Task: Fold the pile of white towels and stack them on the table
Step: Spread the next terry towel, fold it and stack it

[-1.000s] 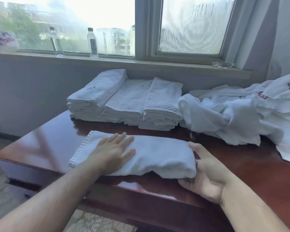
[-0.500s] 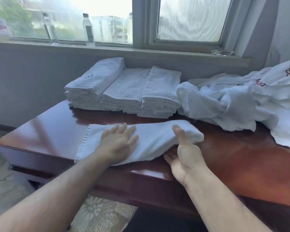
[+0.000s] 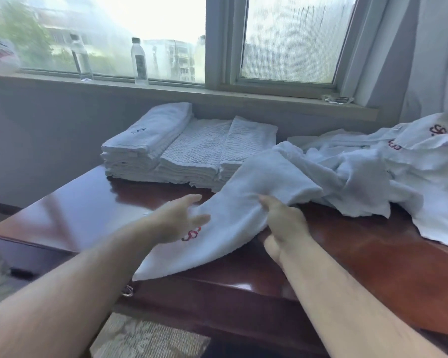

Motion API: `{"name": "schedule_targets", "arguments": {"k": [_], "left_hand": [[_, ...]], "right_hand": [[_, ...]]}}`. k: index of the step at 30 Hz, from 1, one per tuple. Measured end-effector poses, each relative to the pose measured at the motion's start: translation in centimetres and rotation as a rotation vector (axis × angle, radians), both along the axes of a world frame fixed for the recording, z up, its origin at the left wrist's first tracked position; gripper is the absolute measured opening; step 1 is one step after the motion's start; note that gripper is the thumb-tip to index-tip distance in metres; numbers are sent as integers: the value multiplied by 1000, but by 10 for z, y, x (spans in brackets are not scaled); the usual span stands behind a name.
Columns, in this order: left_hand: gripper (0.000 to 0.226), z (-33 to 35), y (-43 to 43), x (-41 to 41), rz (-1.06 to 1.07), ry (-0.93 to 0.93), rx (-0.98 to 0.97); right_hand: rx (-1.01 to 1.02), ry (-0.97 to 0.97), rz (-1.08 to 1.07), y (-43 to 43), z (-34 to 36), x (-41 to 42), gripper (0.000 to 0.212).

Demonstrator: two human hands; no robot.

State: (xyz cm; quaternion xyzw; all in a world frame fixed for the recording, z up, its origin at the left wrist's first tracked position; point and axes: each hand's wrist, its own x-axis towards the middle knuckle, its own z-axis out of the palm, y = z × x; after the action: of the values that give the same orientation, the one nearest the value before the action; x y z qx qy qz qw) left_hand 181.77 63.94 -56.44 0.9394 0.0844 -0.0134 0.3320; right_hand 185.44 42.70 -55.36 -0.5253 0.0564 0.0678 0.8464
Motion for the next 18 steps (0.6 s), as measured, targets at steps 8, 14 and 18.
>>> {"name": "schedule_targets", "arguments": {"k": [8,14,18], "left_hand": [[76,-11,26,20,35,-8,-18],[34,-4,37,34,69,-111,-151],[29,1,42,45,119,-243,-272]], "right_hand": [[-67,-215,263,12,35,57,18],[-150,-321,197,33,58,114,25],[-157,-376,167,50,67,155,29]]}}
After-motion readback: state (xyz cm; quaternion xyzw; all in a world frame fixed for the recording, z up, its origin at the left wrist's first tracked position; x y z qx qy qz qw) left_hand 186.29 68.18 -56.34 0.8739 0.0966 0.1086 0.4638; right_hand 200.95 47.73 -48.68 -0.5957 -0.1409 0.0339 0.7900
